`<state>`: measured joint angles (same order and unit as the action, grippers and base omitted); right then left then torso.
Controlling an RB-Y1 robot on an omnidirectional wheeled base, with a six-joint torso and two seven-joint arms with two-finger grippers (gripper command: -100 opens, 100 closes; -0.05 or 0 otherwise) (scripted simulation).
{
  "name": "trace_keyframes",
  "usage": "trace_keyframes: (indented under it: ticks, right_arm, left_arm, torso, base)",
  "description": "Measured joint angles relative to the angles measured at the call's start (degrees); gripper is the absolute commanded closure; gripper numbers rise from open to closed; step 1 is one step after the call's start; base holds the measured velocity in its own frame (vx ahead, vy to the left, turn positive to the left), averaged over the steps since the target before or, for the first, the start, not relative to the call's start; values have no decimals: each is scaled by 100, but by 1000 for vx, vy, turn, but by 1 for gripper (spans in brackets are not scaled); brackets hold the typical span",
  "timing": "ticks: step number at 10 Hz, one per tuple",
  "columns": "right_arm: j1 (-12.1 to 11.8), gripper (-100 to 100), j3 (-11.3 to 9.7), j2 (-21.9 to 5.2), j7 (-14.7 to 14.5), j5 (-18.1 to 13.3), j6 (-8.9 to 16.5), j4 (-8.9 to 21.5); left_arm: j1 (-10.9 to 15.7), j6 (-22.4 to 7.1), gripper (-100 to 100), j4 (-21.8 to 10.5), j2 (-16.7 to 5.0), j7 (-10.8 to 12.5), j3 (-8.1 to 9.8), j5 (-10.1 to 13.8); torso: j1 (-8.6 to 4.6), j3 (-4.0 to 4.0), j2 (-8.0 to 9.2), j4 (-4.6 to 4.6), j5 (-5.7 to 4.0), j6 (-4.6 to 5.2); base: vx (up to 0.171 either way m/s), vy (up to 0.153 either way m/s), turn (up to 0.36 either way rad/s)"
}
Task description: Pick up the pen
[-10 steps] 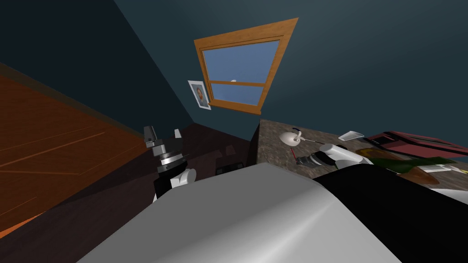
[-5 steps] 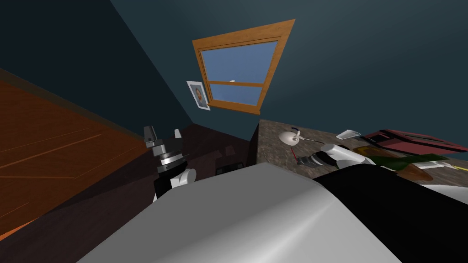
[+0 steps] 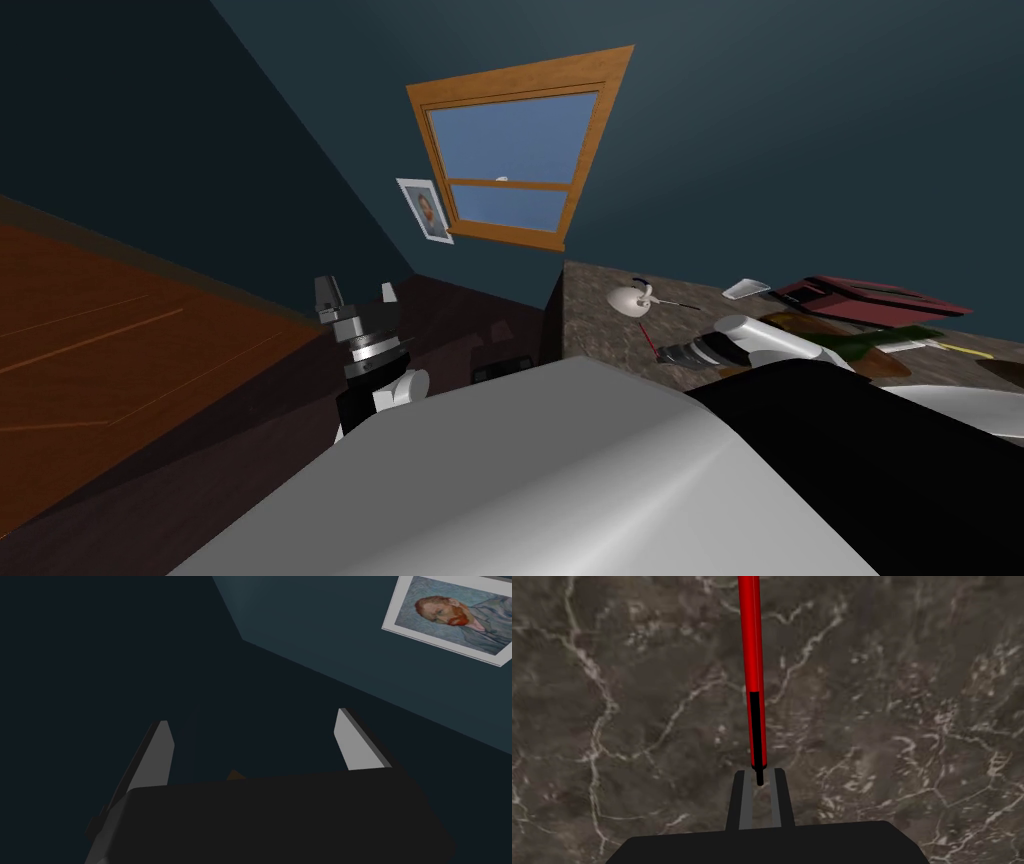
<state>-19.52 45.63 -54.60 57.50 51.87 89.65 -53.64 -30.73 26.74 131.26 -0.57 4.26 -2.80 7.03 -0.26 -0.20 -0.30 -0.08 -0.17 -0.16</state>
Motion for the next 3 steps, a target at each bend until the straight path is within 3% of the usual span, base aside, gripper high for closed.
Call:
trace_keyframes:
  ticks: [2,3]
  right_arm:
    - [30,100,116,-67,-219,-49,53,148]
    - [31,0,123,-73,-245,-52,58,160]
  left_arm:
    - [0,0,0,0,0,0,0,0]
    - [1,0,0,0,0,0,0,0]
  torso:
    - [0,-3,-4,-1,1,-2]
    - [-2,3,6,1,-2,-5]
  base:
    - [52,5,-34]
    - [6,1,4]
